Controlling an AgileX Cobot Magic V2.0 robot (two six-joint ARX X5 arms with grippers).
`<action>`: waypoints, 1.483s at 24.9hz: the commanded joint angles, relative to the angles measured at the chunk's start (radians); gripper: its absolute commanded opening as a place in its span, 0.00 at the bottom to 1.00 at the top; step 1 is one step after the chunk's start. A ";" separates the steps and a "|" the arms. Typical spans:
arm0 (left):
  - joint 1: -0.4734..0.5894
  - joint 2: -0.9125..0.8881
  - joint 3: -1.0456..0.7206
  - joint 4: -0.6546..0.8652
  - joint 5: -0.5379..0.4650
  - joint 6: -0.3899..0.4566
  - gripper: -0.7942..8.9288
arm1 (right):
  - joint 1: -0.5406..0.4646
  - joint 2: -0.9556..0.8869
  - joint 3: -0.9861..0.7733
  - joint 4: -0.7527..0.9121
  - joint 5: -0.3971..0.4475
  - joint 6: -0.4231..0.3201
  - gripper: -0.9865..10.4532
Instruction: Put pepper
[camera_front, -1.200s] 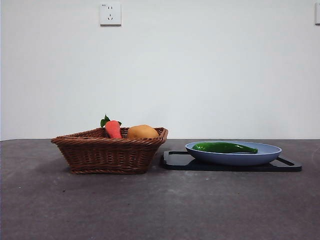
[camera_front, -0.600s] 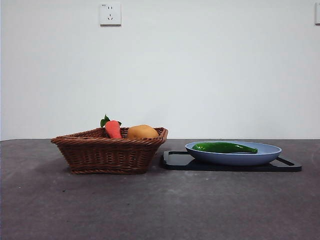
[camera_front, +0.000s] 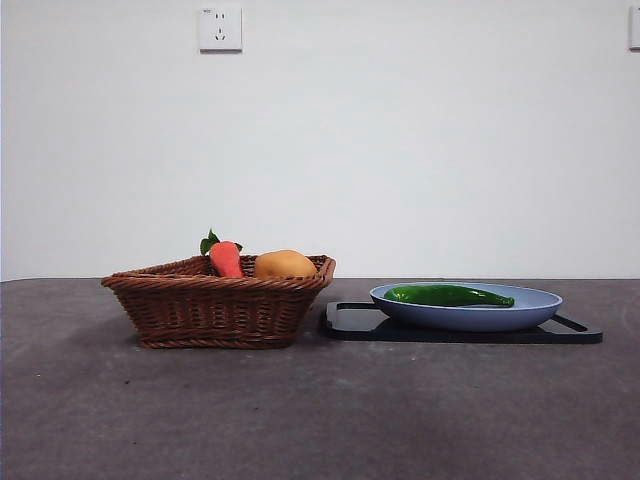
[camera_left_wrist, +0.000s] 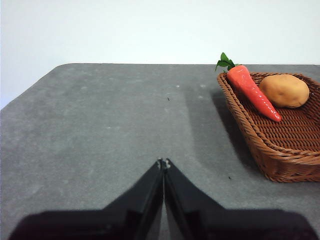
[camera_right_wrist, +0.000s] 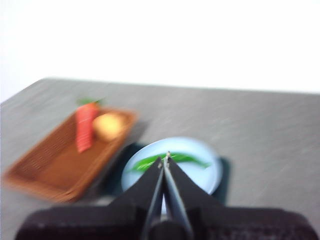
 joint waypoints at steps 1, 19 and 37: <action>0.003 -0.003 -0.011 0.012 -0.002 -0.010 0.09 | -0.002 -0.101 -0.194 0.185 0.026 0.037 0.10; 0.003 -0.003 -0.011 0.012 -0.002 -0.010 0.09 | -0.001 -0.417 -0.712 0.352 0.127 0.109 0.10; 0.003 -0.003 -0.011 0.012 -0.002 -0.010 0.09 | 0.000 -0.447 -0.750 0.317 0.124 0.149 0.10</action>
